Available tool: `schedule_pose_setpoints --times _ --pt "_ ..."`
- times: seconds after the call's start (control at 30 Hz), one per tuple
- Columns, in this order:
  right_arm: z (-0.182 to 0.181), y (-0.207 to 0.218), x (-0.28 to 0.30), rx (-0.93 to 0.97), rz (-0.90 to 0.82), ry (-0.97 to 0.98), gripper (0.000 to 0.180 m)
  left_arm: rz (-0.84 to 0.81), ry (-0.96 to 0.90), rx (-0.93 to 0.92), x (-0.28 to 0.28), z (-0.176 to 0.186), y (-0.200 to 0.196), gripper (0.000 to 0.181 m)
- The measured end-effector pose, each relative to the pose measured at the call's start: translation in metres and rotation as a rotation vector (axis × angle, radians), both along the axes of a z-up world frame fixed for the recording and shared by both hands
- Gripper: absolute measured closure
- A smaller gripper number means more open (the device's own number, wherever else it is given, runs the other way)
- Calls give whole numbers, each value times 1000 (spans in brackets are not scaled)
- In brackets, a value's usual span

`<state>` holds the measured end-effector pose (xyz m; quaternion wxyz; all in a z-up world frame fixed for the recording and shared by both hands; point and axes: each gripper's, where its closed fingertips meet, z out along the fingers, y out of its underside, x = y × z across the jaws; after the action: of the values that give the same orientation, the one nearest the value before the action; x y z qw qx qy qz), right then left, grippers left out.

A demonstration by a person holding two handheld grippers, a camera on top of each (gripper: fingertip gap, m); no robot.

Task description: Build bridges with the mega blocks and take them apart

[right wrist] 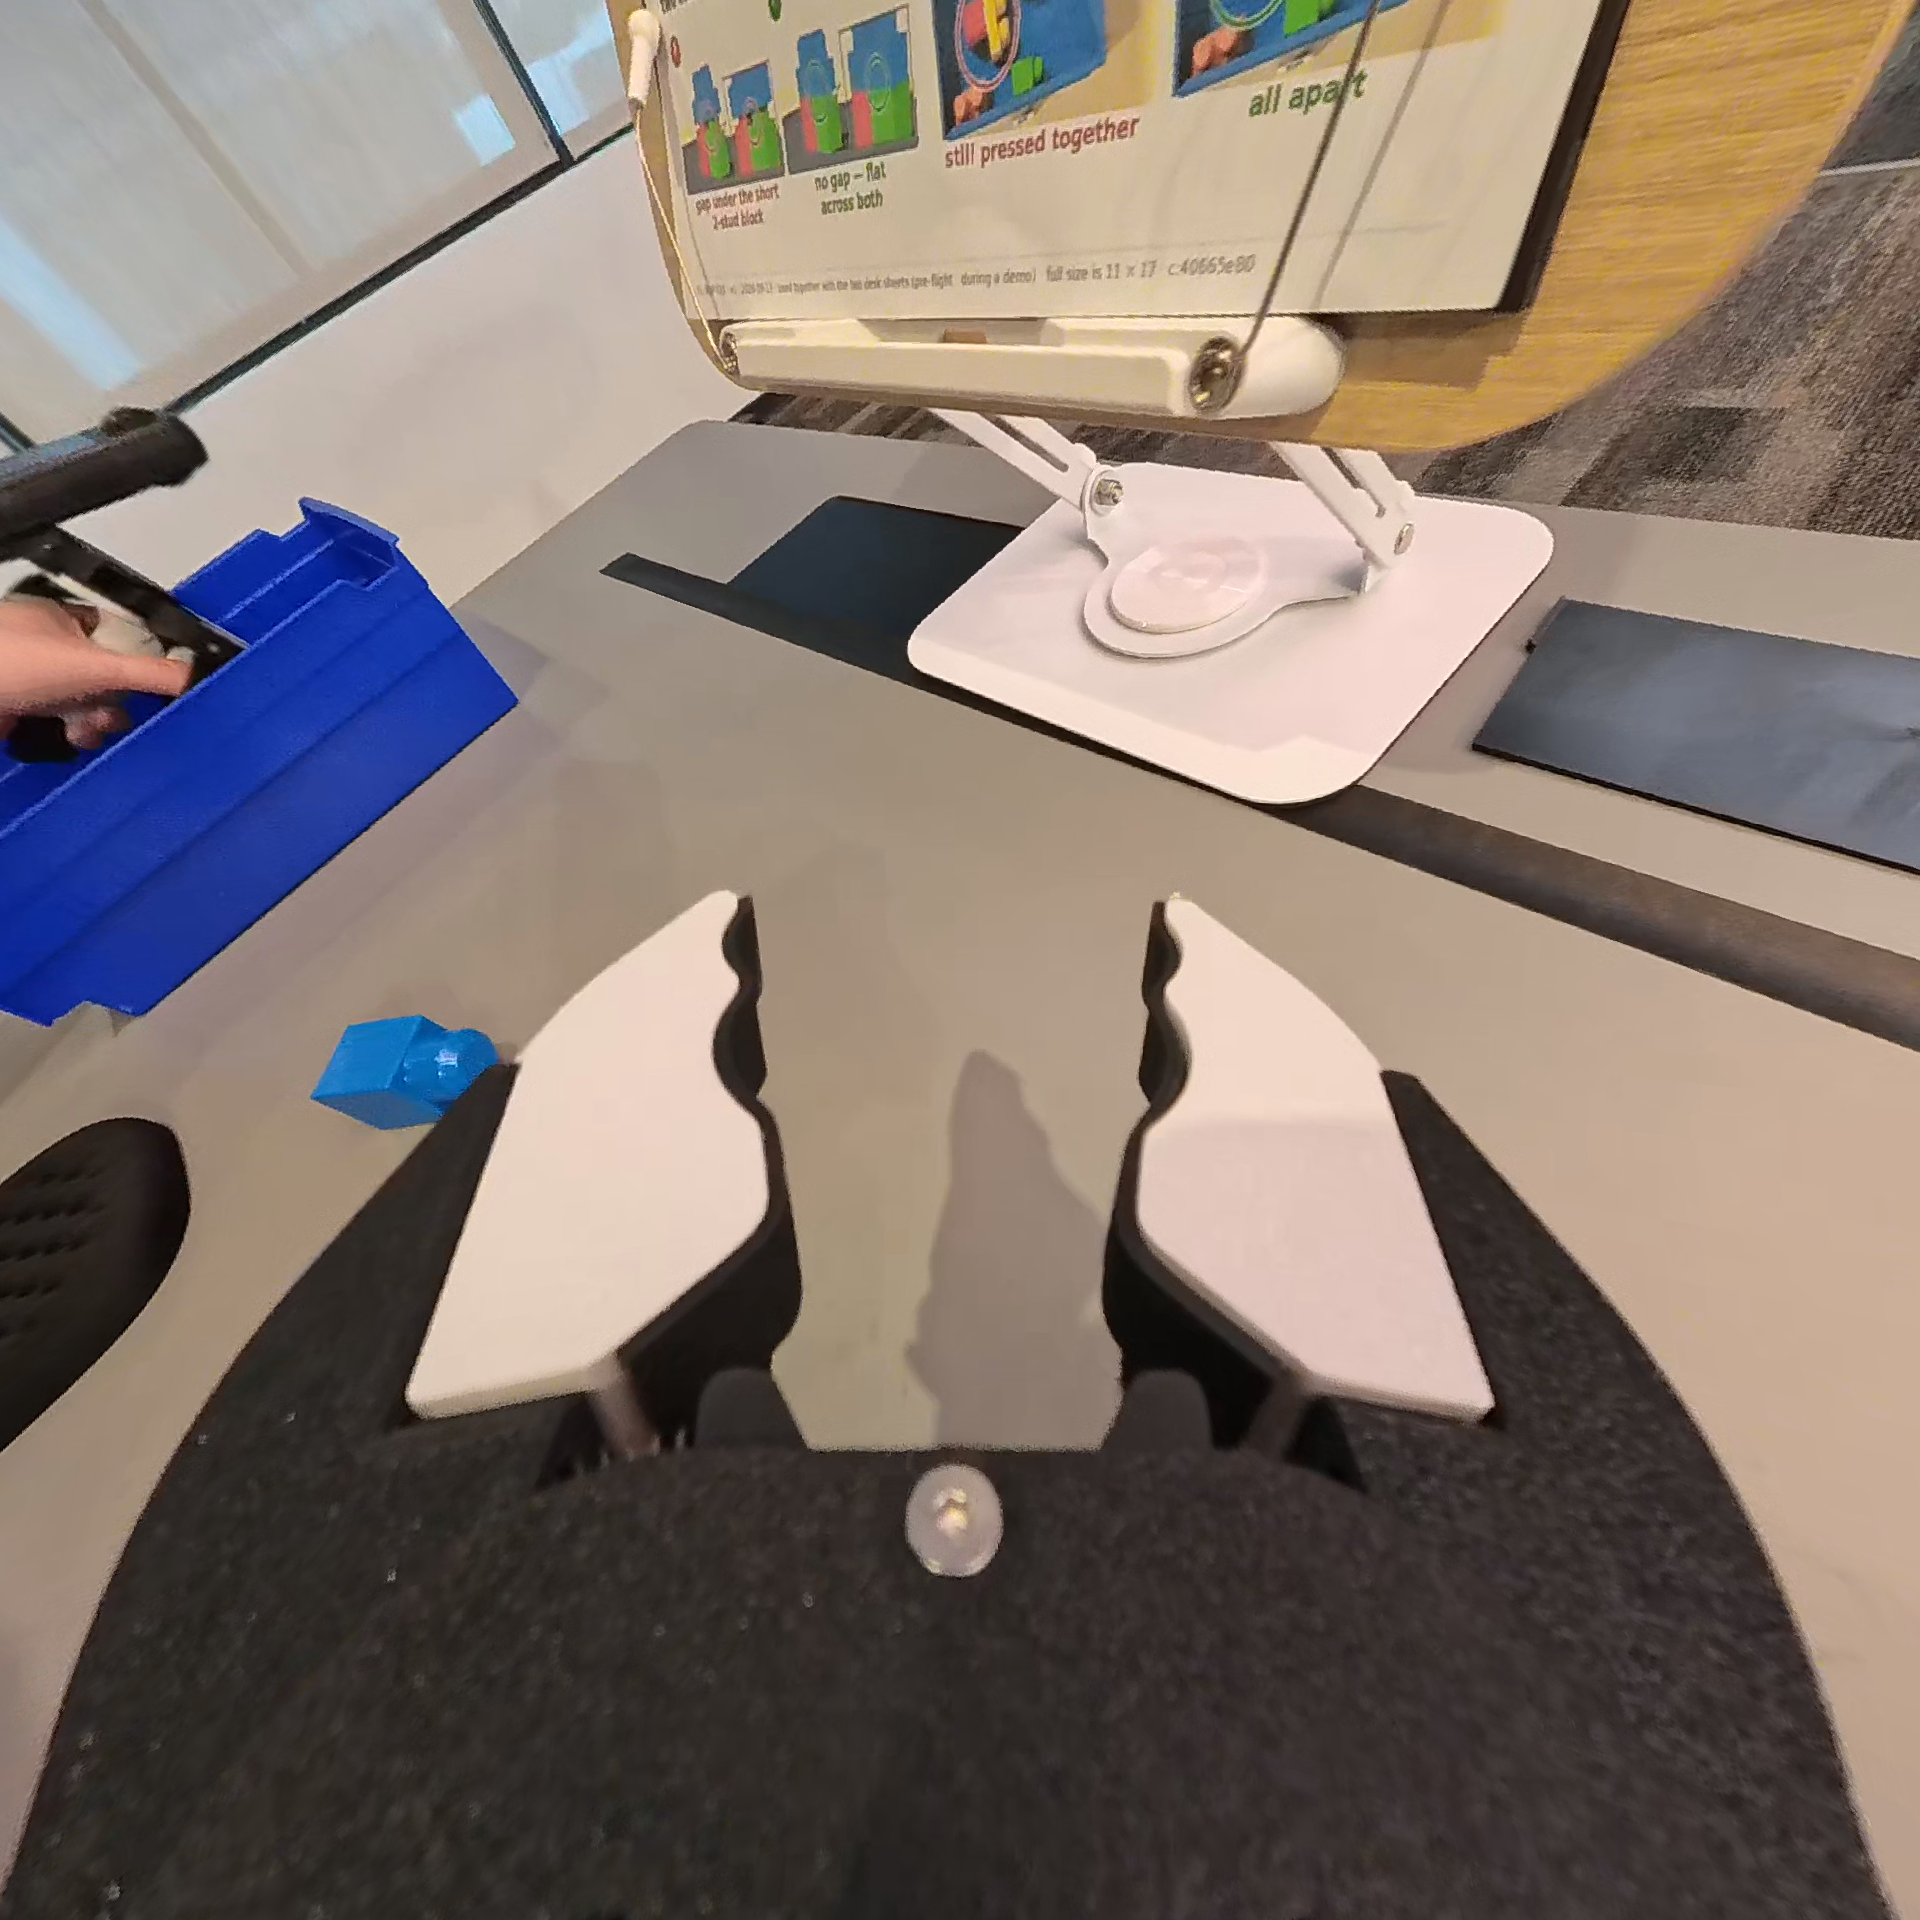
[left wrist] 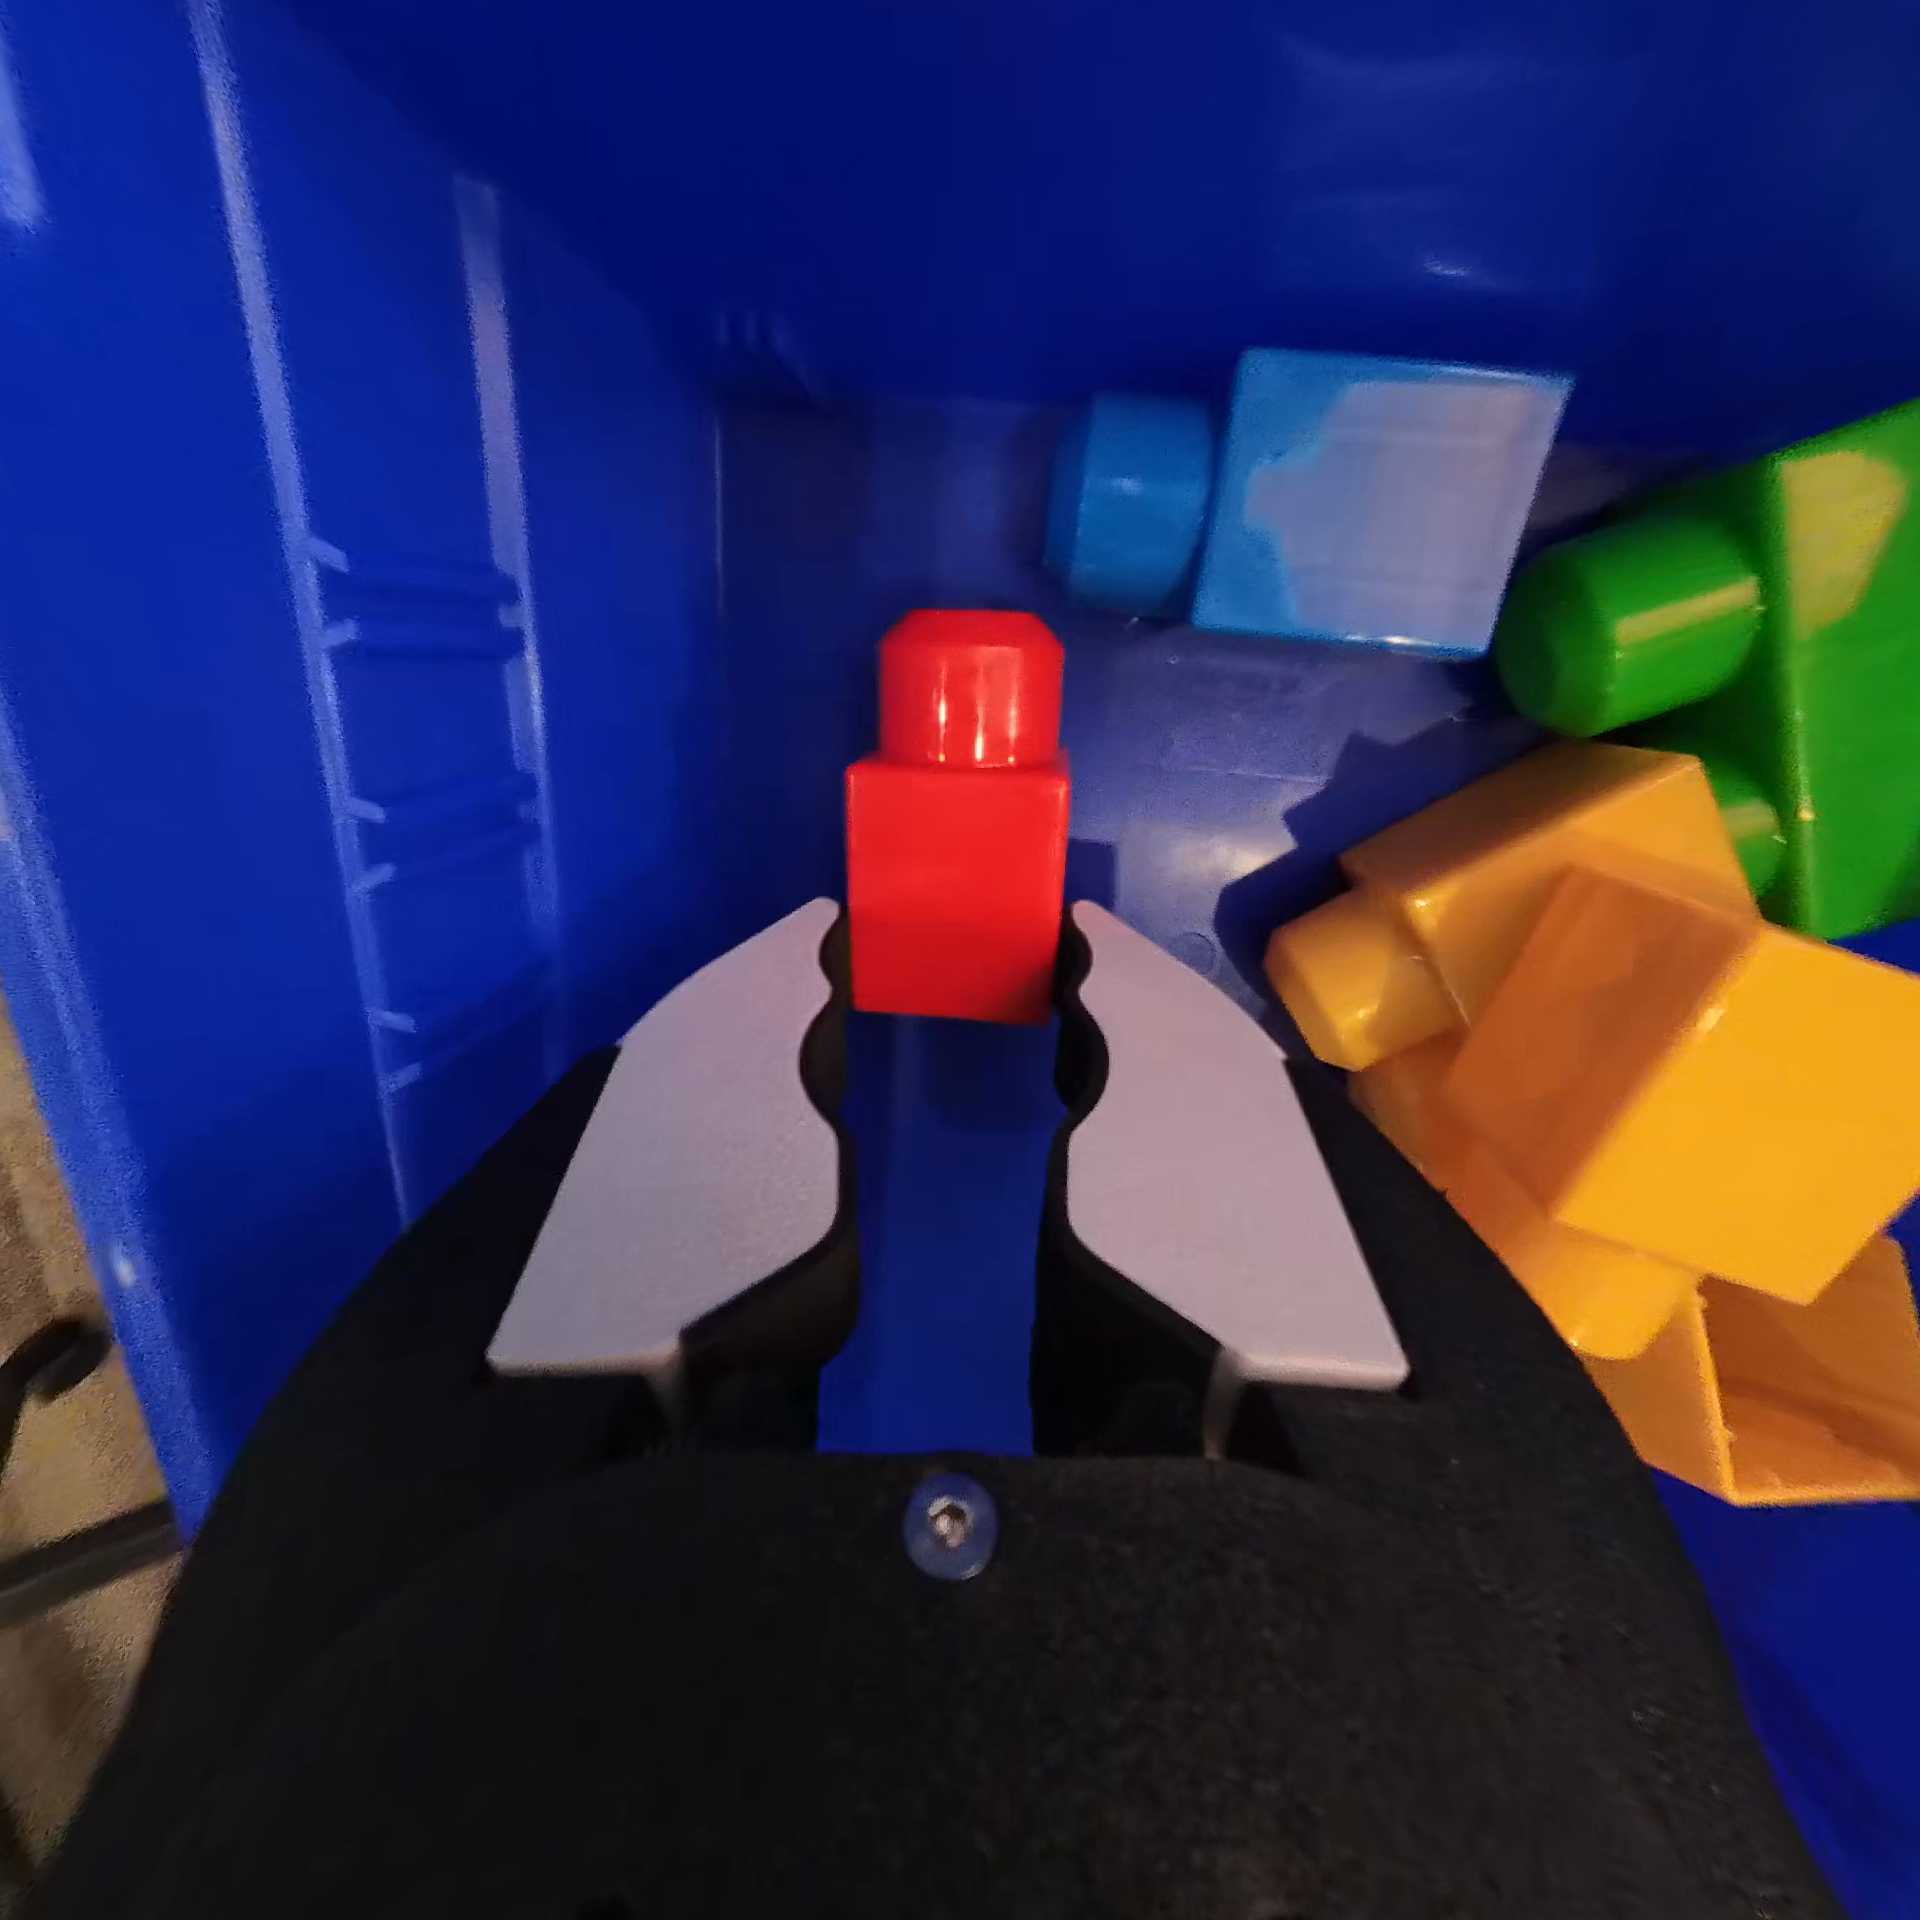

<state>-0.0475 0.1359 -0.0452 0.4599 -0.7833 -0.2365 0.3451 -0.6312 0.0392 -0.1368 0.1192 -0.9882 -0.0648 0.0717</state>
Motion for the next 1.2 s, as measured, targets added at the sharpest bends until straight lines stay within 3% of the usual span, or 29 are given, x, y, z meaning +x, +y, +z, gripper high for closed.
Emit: schedule_pose_setpoints --times 0.2,0.4,0.6,0.7,0.8,0.97,1.2 --pt "-5 1 1 -3 -2 -43 109 -21 -142 23 9 -5 1 144" --pt "-3 4 5 -9 -10 -38 109 -59 -97 42 6 1 12 144" --pt "-1 3 5 1 -8 -12 111 -136 33 203 6 71 9 144" --pt "-2 3 4 -4 -8 -10 111 -271 9 341 61 121 3 145" --pt "1 3 1 6 3 -18 111 -491 -145 414 168 140 -12 145" --pt "4 -2 -3 22 16 -41 110 -776 -152 353 290 92 -24 145" --pt "0 -3 -5 3 31 -27 110 -850 -228 199 323 14 -15 145"
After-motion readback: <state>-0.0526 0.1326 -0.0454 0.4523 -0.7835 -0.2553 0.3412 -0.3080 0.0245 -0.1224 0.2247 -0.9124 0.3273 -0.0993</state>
